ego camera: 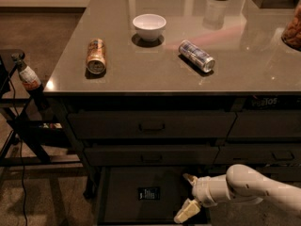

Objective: Pick rxbar blueberry from bottom drawer and place on counter

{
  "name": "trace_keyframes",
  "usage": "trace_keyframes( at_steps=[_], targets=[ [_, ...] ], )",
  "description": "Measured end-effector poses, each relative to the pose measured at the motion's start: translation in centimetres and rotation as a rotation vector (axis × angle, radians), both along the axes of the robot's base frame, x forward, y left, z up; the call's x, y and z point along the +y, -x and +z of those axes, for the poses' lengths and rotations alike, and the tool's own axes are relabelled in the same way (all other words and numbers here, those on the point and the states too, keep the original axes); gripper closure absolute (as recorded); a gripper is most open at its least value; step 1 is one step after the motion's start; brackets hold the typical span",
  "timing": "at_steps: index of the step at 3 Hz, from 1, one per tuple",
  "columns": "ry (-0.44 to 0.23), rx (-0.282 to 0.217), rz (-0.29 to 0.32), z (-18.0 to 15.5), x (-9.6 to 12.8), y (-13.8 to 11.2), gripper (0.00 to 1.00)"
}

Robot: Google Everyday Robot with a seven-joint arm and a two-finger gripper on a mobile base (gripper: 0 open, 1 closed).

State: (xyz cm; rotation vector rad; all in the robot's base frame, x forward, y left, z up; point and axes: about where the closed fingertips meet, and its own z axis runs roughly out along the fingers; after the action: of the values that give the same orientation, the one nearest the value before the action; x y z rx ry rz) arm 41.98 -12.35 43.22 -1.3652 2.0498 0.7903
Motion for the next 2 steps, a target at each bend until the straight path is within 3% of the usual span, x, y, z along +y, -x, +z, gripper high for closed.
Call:
trace_keyframes(
  at_steps=[1,2],
  targets=[
    [-0.039,0.042,0.011,-4.19,1.68,-0.60,0.00],
    [-0.046,0.050,0.010,-4.63,1.93,-0.41,0.00]
  ],
)
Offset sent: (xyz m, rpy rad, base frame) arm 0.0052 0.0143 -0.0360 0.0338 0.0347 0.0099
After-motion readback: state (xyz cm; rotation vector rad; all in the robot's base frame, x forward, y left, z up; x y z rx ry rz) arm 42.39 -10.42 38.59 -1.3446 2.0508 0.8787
